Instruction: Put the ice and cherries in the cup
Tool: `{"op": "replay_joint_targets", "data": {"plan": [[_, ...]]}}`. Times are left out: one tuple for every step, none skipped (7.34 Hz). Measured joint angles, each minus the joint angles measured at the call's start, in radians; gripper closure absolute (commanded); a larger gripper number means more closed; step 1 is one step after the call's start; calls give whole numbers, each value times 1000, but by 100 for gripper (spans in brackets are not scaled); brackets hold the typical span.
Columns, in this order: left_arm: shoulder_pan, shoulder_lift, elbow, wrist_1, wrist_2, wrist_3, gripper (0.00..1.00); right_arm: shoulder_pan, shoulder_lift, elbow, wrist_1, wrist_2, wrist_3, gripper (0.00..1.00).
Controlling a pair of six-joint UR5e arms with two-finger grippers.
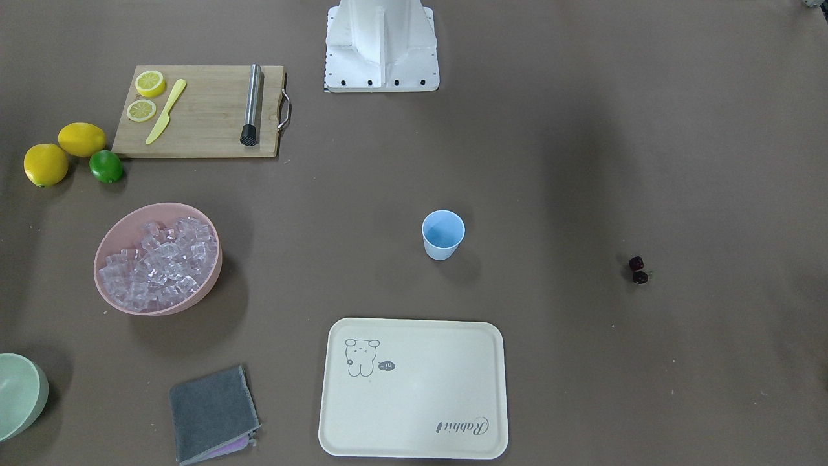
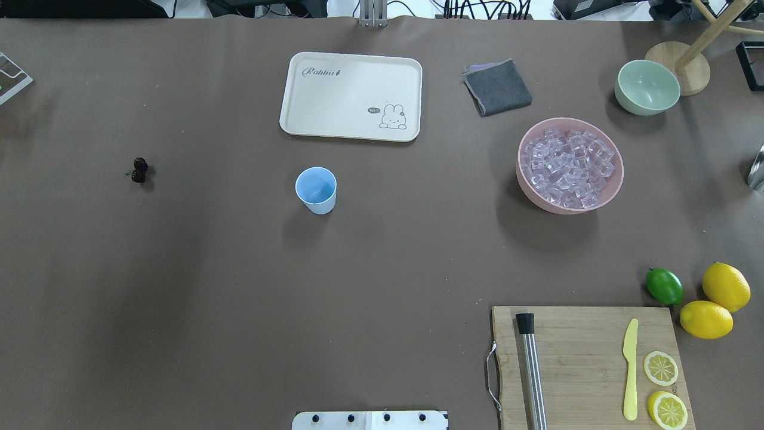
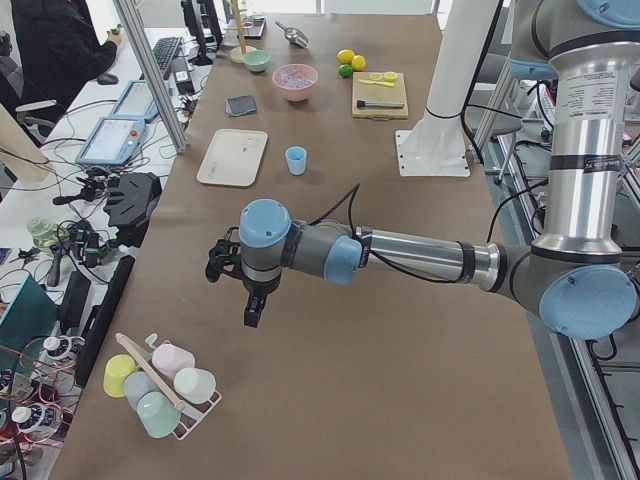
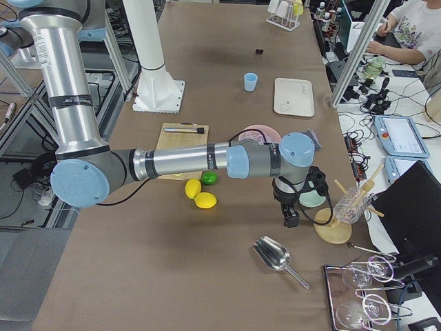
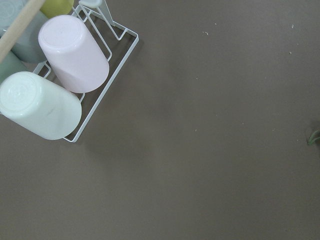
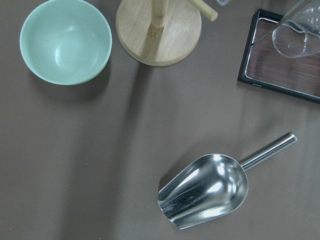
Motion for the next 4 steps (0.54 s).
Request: {"op": "replay_joint_targets", "data": {"plan": [[1,3,-2,0,2,-1,2,0,0,3,0,4,0,1],[2,2,0,0,2,-2,2,1,0,9,-1,12,2,1],[4,-3,3,1,3,-2,2,1,0,15,-1,27,14,1],[5,-7,2,0,3,-3,2,1,-2,21,-1,45,35,1]]}}
